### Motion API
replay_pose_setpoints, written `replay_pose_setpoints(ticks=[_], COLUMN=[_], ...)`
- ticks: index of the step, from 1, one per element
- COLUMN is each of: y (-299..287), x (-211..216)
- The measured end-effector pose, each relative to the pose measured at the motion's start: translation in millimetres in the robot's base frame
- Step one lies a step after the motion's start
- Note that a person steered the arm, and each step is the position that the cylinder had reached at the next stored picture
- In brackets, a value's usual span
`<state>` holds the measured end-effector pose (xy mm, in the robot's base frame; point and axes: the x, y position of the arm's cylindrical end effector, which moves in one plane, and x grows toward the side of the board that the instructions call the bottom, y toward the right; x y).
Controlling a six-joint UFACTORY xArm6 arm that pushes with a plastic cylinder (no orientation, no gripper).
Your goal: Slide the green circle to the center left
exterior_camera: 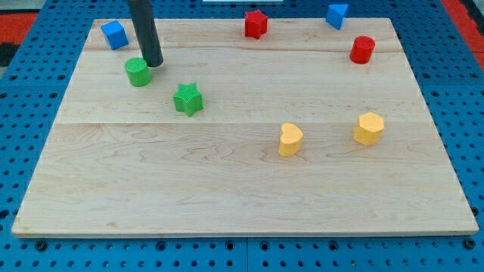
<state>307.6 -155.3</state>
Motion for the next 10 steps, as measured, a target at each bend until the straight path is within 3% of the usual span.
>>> replay_pose_setpoints(ticks=[3,5,9,10], y=[-50.8,-4.4,-61.8,-45.1], x=[18.2,31.4,79.0,84.2])
